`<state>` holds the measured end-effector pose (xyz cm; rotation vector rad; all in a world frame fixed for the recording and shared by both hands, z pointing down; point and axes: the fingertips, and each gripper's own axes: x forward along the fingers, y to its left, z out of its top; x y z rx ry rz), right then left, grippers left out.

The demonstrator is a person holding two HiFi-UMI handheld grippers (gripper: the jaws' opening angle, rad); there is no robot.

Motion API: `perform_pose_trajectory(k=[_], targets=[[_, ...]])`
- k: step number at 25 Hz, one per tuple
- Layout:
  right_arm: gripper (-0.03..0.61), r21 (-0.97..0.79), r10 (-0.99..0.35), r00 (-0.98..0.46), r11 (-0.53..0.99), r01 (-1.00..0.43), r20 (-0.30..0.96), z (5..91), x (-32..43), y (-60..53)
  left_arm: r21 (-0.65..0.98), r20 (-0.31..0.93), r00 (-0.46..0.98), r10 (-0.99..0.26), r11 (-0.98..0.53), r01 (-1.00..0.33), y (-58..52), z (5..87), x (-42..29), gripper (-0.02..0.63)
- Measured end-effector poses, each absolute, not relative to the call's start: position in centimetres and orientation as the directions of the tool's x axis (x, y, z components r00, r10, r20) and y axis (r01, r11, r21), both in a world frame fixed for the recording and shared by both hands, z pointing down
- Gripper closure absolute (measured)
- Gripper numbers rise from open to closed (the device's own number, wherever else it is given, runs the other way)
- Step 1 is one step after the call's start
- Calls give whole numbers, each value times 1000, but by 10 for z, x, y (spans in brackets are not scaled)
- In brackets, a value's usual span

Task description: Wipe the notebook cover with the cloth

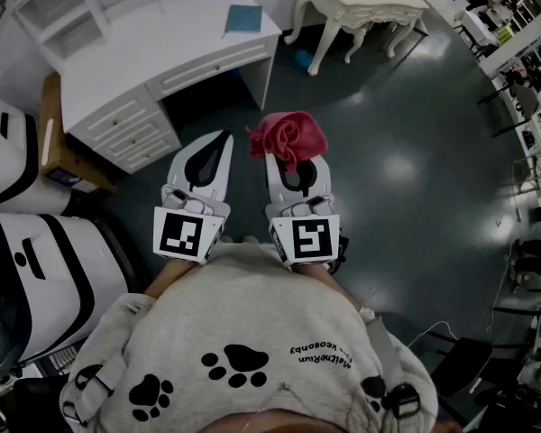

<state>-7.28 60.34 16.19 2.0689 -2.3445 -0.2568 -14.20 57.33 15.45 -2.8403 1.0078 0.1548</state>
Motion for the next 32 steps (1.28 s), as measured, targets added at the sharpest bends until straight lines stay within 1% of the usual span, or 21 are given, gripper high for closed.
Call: perform_pose_trajectory(k=[6, 12, 18, 26, 32], targets=[[482, 126, -985, -141, 128, -984, -98, 161, -62, 601, -75, -122, 764, -633, -762, -643, 572, 155, -132, 615], [480, 73, -981, -155, 146, -987, -121, 165, -44, 601, -82, -107, 760, -642, -756, -650, 575, 162, -116, 615], [480, 56, -983, -147, 141, -988, -110, 173, -35, 589, -73, -94, 755, -649, -752, -655, 562, 170, -112, 614], [479, 59, -986, -135, 129, -990, -99, 180, -25, 553, -50, -95, 759, -644, -758, -650, 521, 177, -103, 615], [479, 55, -987, -134, 130, -990, -87, 183, -18, 499, -57, -90, 769, -632, -768, -638, 469, 179, -93, 615]])
